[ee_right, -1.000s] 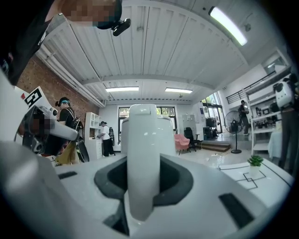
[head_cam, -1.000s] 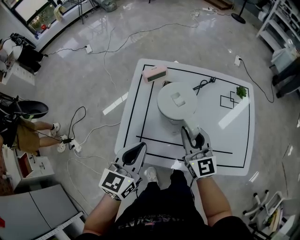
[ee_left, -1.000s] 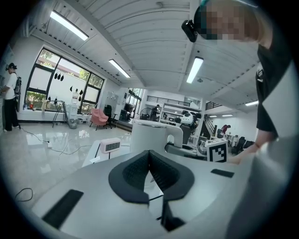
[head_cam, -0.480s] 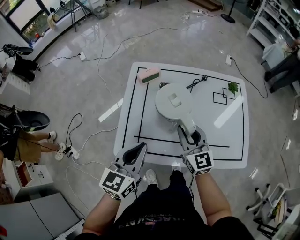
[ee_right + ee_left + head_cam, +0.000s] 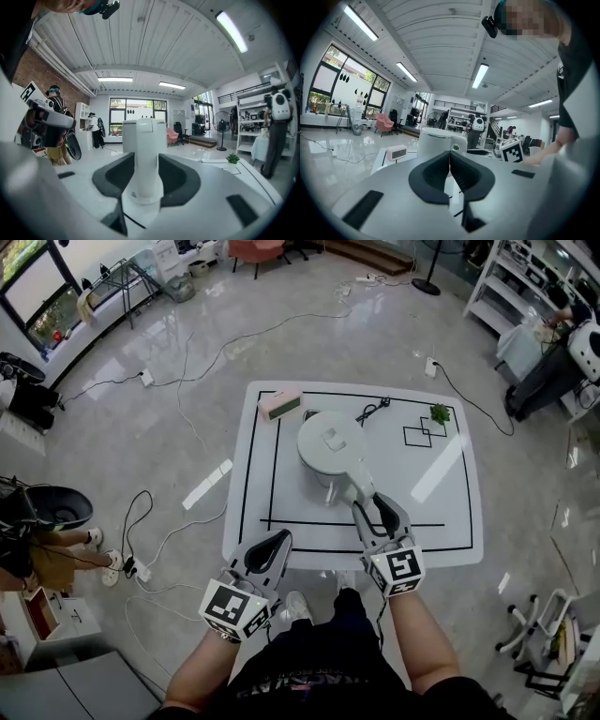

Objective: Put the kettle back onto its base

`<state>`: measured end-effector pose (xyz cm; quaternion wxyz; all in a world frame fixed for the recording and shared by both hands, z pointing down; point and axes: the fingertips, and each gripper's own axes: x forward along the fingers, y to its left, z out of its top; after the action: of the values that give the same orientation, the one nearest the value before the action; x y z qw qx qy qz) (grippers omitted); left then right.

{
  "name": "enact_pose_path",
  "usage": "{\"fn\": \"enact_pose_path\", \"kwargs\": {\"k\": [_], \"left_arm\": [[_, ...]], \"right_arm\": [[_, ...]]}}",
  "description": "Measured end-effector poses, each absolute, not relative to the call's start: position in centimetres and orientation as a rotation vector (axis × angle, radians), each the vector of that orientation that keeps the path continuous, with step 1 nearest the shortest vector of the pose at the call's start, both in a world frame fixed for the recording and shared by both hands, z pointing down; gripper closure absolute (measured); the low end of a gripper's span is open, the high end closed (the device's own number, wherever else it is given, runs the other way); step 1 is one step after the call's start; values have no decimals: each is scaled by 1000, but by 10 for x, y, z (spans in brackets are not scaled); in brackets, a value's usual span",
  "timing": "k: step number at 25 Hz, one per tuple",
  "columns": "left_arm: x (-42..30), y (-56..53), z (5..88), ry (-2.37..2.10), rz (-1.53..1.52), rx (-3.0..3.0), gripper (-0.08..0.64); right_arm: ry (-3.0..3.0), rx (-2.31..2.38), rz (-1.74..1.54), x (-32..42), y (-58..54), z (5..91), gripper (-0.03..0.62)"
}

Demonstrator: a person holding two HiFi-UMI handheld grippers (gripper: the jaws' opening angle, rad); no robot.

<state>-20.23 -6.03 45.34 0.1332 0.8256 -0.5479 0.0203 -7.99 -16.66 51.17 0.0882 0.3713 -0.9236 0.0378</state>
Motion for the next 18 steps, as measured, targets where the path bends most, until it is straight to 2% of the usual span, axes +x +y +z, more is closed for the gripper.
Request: {"fn": "enact_pose_path", "kwargs": {"k": [10,12,14,18], "left_arm": [[-167,-49,449,-1394,35,2527,554],[-155,-48,447,-1351,28,2554,554],[-142,-47,442,-1316,22,2576,554],[-117,-47,434,-1283,10,2603,555]], "right_arm": [[-2748,1227,25,-48,-117,464,451],[-2738,1233,-18,-40,-105,454,501],[-2725,1237,-49,-31,-94,446,591],[-2728,1198,-81,-16,-79,432,591]]}}
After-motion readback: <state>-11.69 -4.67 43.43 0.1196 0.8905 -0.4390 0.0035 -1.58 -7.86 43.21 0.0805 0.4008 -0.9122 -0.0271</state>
